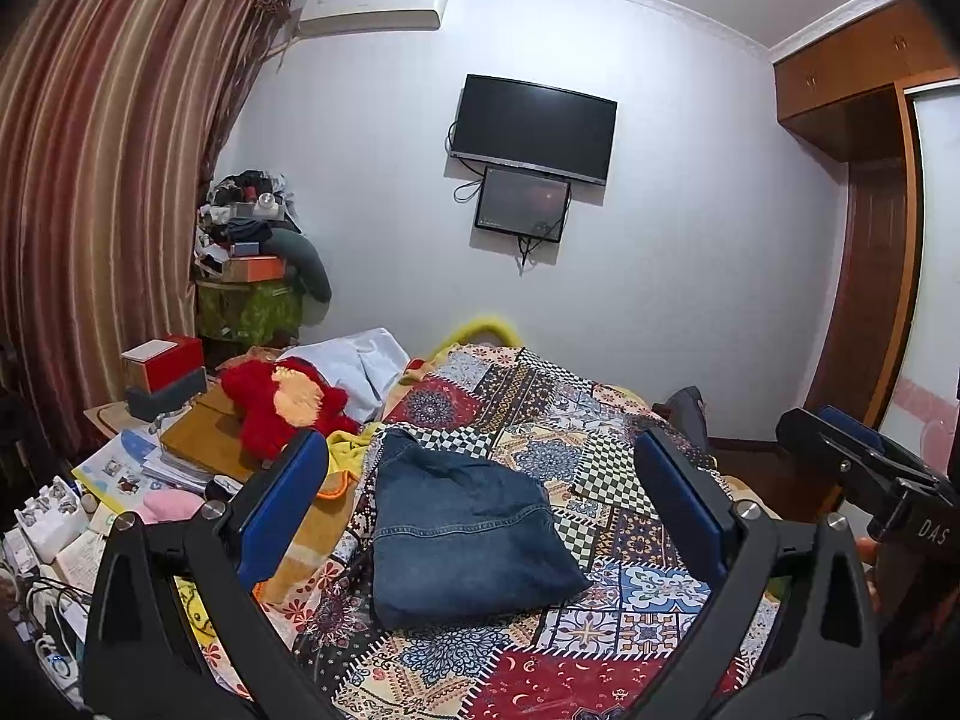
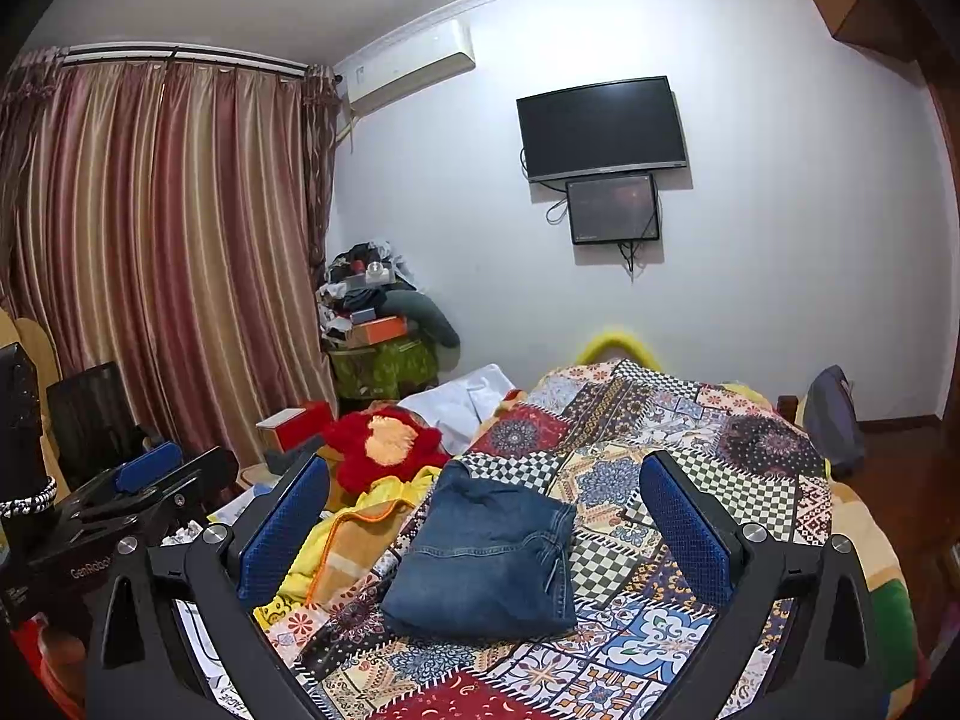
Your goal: Fold large clothes
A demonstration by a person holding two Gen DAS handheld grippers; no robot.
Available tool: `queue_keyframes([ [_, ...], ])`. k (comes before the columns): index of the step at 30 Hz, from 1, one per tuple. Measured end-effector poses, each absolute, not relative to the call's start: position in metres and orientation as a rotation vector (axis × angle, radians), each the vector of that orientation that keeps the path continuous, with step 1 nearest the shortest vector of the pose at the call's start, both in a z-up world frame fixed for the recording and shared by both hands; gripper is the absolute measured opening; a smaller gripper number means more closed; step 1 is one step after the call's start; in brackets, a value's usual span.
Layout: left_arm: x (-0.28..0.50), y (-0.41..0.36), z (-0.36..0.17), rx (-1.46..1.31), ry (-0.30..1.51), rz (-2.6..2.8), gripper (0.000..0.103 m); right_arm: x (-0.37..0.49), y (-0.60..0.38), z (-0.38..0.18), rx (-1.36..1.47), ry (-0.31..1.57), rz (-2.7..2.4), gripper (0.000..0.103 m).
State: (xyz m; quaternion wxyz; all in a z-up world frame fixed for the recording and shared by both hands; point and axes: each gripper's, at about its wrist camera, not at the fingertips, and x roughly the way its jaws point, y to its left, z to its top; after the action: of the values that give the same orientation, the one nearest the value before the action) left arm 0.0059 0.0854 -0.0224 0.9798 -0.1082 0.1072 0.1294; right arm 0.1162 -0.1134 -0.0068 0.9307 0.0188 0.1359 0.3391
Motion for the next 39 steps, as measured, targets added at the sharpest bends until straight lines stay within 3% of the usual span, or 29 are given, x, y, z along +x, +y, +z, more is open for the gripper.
queue_keyframes([
  [39,0.0085,0.0913,-0.0208,-0.205,0.226,0.187,0.103,0.1221,-0.1179,-0.0091,0.049,0.289,0.689,0.103],
])
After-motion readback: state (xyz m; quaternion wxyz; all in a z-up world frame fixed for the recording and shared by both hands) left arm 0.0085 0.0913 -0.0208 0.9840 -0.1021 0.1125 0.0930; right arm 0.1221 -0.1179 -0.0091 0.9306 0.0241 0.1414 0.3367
